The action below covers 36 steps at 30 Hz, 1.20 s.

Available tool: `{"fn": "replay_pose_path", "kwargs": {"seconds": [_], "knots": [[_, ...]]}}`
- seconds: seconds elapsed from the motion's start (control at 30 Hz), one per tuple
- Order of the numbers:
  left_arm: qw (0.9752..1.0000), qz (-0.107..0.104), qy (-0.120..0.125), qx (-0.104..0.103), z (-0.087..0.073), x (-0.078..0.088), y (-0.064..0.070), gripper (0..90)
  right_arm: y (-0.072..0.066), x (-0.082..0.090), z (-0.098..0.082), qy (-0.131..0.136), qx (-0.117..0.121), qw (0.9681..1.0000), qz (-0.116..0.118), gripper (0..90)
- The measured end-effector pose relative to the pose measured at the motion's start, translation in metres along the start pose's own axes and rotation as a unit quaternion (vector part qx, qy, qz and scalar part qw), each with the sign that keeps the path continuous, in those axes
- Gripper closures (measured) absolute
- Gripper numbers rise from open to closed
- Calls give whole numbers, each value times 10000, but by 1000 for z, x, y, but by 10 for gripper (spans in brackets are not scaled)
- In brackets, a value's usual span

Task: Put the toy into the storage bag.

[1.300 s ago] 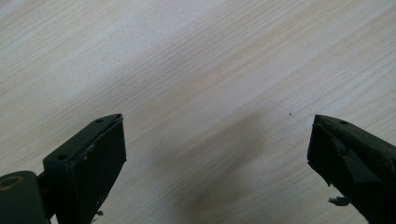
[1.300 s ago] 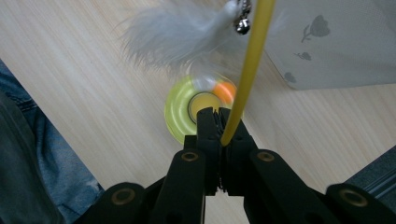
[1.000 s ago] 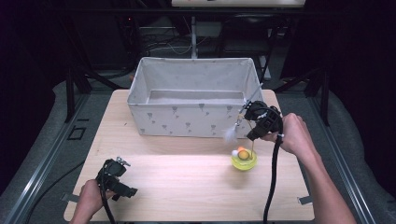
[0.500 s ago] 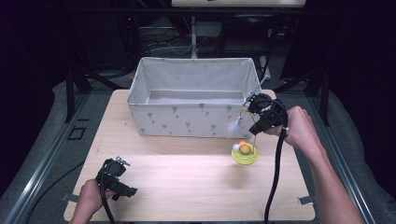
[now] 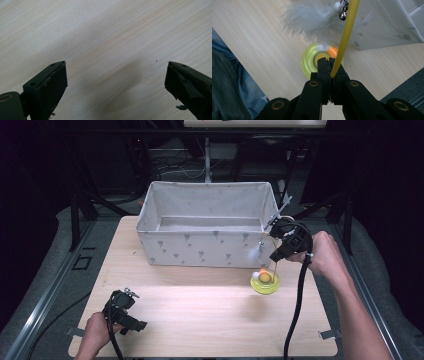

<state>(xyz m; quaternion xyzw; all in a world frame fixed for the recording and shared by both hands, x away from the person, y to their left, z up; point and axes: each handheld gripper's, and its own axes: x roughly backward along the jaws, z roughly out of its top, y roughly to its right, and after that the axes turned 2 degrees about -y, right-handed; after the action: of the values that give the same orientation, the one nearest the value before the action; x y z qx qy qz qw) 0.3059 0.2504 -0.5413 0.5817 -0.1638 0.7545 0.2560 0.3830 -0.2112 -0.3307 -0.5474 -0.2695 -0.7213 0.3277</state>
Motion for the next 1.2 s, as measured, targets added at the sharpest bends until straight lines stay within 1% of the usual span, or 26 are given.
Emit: {"fn": "replay_pose_path", "kwargs": {"seconds": [0.23,0.33,0.4,0.43,0.53,0.63,0.67,0.77,0.97,1.1,1.17,1.2], "knots": [[10000,-5,5,7,0,0,0,45,2,5,2,-17,-3,10000,0,883],[10000,11,-8,-3,0,0,1,45,3,10,3,-16,18,10000,25,883],[10000,11,-10,3,0,0,1,45,2,11,4,27,1,10000,40,883],[10000,5,-12,-8,0,0,1,45,2,14,5,-12,49,10000,11,883],[10000,8,-11,-9,0,0,1,45,2,16,7,-24,63,10000,12,883],[10000,5,-12,-6,0,0,1,46,2,22,10,24,71,10000,4,883],[10000,6,-16,-10,0,0,1,45,2,24,11,32,61,10000,38,883],[10000,3,-12,-12,0,0,1,45,1,29,13,8,114,9999,18,883],[10000,0,-32,-13,1,-1,1,46,1,39,17,60,141,9999,79,883],[10000,-8,-30,-10,1,-1,2,46,2,45,19,61,161,9998,42,883],[10000,-9,-31,-10,1,-1,1,46,2,52,21,77,163,9998,43,883],[10000,-3,-28,-23,1,-1,2,45,2,54,22,129,126,9998,24,883]]}}
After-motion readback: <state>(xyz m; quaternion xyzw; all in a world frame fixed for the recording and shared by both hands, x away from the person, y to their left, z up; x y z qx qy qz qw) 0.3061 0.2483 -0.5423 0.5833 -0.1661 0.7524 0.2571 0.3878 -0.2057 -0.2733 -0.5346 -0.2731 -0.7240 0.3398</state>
